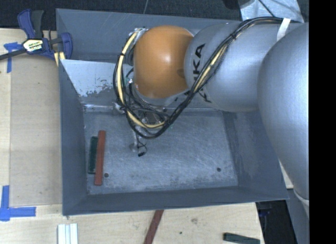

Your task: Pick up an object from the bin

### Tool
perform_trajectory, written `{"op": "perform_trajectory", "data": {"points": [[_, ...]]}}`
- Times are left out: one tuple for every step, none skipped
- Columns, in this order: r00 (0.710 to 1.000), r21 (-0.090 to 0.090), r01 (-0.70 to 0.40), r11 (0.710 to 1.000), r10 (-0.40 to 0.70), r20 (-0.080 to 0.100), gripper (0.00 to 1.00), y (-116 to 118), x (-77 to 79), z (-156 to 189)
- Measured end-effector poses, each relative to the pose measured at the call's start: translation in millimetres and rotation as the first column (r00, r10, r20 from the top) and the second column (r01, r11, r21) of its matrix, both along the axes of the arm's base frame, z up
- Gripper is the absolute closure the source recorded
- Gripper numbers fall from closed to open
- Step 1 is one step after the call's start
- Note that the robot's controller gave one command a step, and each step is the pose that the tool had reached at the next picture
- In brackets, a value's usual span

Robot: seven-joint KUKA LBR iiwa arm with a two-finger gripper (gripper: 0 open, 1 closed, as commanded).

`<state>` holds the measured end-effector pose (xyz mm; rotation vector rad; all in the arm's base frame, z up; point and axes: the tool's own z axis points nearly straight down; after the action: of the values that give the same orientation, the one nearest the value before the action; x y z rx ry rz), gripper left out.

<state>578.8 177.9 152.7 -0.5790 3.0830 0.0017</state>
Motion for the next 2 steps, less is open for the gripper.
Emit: {"op": "perform_trajectory", "data": {"points": [[1.0,0.0,0.0,1.0,0.0,0.0,0.0,0,0.1,0],[0.999,-0.001,-0.05,0.999,0.05,0.007,0.0,13,7.4,-15]]}}
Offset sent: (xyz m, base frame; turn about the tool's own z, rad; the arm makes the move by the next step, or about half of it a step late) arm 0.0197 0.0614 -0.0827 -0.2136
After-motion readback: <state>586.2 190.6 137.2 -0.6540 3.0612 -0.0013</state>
